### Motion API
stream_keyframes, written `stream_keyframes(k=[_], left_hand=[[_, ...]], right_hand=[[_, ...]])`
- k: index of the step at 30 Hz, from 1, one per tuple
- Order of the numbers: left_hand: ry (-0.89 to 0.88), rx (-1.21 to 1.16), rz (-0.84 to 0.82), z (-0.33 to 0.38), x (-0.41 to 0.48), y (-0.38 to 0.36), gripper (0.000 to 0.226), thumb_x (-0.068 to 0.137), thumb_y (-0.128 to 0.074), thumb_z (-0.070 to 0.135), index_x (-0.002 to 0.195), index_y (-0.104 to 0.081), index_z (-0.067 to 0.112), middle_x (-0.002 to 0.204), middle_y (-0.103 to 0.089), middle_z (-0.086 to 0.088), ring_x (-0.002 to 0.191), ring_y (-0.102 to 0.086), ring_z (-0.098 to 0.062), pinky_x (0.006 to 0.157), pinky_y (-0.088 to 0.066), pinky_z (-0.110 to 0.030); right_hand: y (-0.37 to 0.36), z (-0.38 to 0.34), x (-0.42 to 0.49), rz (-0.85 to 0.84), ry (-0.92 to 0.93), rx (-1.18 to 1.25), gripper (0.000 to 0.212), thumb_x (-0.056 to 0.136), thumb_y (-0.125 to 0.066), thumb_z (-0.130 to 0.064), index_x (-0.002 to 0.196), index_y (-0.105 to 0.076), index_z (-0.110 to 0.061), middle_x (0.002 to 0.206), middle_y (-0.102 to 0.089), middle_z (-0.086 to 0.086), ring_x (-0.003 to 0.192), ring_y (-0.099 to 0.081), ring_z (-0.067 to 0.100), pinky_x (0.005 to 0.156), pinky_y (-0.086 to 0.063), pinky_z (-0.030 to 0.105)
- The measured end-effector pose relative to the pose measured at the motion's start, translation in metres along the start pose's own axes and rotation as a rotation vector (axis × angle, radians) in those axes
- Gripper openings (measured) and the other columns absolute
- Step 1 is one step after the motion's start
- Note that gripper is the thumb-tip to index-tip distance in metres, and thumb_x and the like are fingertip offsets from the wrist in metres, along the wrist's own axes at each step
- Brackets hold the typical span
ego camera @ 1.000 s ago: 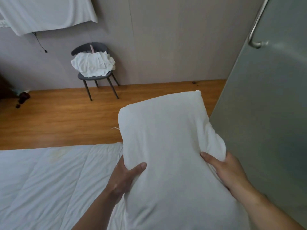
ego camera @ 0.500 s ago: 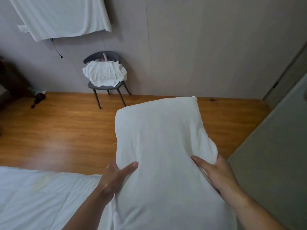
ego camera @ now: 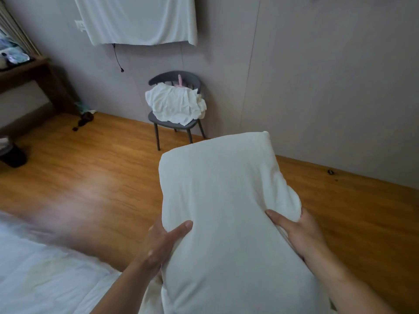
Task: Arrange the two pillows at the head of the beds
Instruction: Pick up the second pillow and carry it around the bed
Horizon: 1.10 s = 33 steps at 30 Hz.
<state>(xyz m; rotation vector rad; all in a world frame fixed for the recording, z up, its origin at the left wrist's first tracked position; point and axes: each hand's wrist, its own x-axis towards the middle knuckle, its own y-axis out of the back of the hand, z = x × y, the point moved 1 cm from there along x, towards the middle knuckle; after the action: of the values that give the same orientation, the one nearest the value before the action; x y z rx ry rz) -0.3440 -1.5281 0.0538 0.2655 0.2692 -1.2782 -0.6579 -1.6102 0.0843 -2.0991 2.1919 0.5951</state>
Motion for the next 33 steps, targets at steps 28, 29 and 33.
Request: stream_keyframes(k=[28,29,33], left_hand=[[0.109,-0.147,0.748,0.122,0.322,0.28,0.082,0.05,-0.094,0.071,0.125,-0.072,0.043,0.121,-0.081,0.011,0.113,-0.078,-0.018,0.105,-0.057,-0.053],[0.124,-0.156,0.788,0.123,0.327,0.291,0.075,0.054,-0.095,0.066,0.123,-0.072,0.044,0.119,-0.082,0.013,0.111,-0.078,-0.015,0.103,-0.058,-0.05],[0.135,-0.182,0.915,0.132,0.345,0.337,0.055,0.07,-0.096,0.037,0.118,-0.069,0.04,0.103,-0.082,0.027,0.093,-0.078,0.007,0.087,-0.062,-0.025]], right_hand=[[-0.491,-0.249,0.398,-0.742,0.196,-0.232,0.09,0.046,-0.093,-0.063,0.124,-0.069,-0.027,0.11,-0.075,-0.015,0.102,-0.07,0.009,0.091,-0.053,0.036],[-0.512,-0.257,0.403,-0.771,0.202,-0.249,0.089,0.048,-0.093,-0.062,0.126,-0.068,-0.027,0.111,-0.074,-0.015,0.102,-0.07,0.009,0.092,-0.052,0.036],[-0.595,-0.28,0.413,-0.897,0.204,-0.297,0.07,0.072,-0.091,-0.037,0.134,-0.065,-0.018,0.119,-0.073,-0.003,0.105,-0.068,0.019,0.092,-0.051,0.037]])
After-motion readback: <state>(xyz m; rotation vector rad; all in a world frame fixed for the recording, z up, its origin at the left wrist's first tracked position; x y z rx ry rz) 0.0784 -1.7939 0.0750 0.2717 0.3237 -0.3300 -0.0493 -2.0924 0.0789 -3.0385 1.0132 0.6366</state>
